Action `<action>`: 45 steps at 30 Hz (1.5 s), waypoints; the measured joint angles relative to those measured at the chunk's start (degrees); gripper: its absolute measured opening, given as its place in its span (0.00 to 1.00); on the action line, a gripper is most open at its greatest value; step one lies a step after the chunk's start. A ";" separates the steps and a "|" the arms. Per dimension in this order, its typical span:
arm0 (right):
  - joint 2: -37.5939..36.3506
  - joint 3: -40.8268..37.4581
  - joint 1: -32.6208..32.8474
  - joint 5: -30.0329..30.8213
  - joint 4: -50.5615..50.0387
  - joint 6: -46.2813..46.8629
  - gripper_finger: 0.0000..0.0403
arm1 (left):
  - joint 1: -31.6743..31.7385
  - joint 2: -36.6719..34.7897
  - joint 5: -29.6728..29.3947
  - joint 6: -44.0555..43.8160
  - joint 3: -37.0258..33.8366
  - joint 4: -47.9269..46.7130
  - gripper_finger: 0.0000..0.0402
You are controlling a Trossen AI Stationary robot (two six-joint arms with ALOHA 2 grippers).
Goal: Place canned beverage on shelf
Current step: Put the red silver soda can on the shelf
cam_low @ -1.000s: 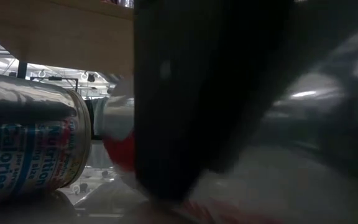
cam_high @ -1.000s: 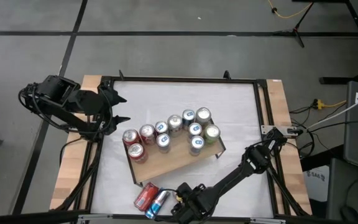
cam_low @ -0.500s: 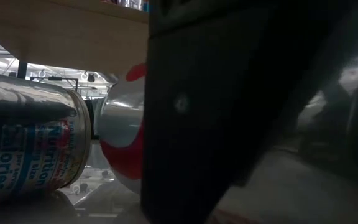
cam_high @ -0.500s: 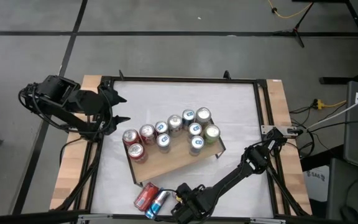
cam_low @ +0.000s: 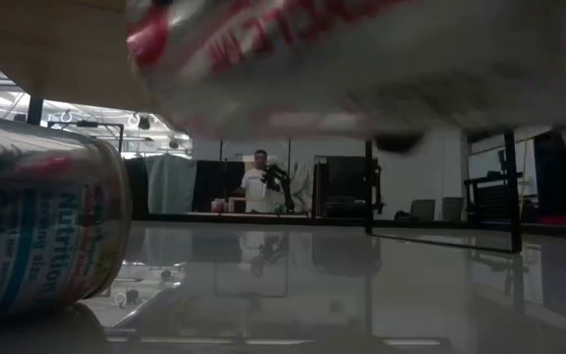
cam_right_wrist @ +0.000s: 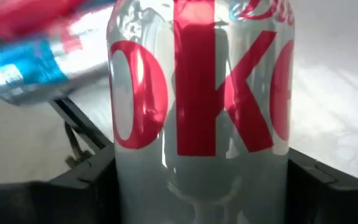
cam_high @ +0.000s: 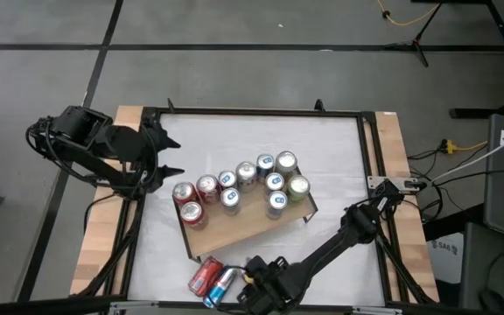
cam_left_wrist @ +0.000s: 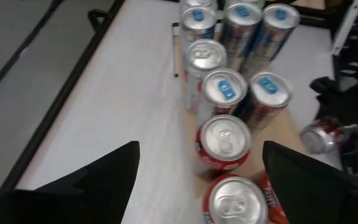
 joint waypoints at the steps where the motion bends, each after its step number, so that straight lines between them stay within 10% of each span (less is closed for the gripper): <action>1: -0.32 0.11 0.02 1.08 -0.51 -0.01 0.71 | -0.01 0.00 0.58 0.00 0.00 0.52 0.82; 25: -8.97 -0.05 -0.09 21.19 -1.03 -4.78 0.71 | -0.01 0.00 20.00 -0.02 0.00 11.19 0.82; 45: -9.80 0.02 -4.68 34.22 20.70 -37.20 0.72 | 0.00 0.66 24.45 -10.49 0.02 18.75 0.82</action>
